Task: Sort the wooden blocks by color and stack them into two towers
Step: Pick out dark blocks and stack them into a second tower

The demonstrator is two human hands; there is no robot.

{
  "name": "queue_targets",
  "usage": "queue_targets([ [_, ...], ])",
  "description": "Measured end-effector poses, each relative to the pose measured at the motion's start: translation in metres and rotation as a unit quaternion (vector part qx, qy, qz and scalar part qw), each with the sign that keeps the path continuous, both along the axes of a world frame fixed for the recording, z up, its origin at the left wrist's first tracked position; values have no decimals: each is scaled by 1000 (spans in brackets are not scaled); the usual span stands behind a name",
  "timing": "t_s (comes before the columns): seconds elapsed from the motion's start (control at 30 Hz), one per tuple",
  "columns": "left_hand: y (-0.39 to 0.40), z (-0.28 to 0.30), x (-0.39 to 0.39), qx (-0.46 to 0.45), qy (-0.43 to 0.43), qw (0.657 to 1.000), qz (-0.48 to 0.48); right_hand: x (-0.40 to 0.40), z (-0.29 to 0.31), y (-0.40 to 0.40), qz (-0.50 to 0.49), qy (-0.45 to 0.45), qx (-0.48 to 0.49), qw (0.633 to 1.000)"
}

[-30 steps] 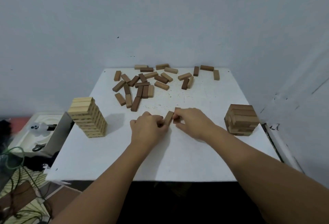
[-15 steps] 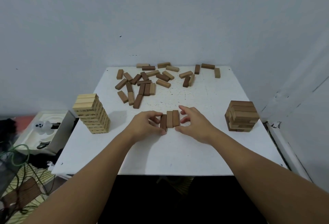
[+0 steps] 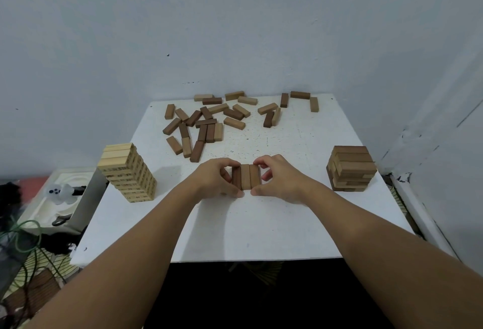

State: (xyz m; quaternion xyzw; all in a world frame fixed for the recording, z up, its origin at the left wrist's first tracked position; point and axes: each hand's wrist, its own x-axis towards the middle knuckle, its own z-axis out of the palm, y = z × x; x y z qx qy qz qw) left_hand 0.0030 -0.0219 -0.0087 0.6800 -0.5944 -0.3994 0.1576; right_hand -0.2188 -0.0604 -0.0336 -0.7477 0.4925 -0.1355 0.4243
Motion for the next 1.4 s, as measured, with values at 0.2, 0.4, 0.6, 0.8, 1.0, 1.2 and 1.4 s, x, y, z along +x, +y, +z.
queue_targets([
  [0.2,-3,2,-1,6,-11,1000,-13,2,3,-3,8,19,-6,1000],
  [0.4,1,0,-3,-10,-15,1000,-15,0,2,0,14,12,-13,1000],
  [0.6,10,-1,-1,-18,-14,999,-33,-4,-8,10,26,-24,-31,999],
  [0.8,21,-4,3,-18,30,999,-17,-5,-11,14,43,-30,-33,998],
  [1.0,26,-5,1,-35,45,998,-11,-5,-10,16,45,-36,-33,998],
  [1.2,28,-9,0,-52,52,997,-19,-2,-11,17,43,-30,-41,998],
  [1.4,30,-12,2,-89,39,995,-19,-1,-4,22,43,-38,-28,998],
])
